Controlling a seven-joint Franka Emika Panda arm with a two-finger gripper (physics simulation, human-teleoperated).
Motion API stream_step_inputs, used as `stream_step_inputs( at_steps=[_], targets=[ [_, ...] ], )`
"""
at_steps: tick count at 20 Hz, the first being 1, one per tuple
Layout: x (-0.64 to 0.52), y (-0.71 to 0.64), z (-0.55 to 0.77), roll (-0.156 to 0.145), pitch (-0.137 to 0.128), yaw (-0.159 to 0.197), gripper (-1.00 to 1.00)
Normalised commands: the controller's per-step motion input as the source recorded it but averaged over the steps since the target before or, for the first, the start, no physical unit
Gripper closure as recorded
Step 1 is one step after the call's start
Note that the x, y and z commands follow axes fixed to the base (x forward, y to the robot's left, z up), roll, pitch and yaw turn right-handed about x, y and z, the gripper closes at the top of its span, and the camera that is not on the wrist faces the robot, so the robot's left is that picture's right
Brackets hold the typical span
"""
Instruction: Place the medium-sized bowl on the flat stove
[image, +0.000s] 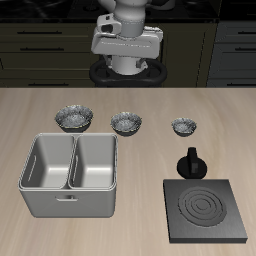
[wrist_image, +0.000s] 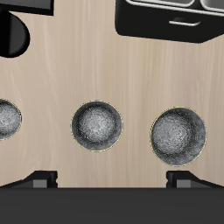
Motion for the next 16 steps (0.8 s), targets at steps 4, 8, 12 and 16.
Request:
stream_step_inputs(
  at_steps=[4,8,12,16],
  targets=[
    [0.15,0.22,-0.34,0.012,0.038,0.011,-1.0],
    [0.06,0.16,-0.2,0.019,0.01,0.007,-1.0],
    [0.03,0.18,-0.23,0.031,-0.017,-0.028,-1.0],
    [0.05,0.05,-0.32,0.01,0.007,-0.042,-1.0]
  ],
)
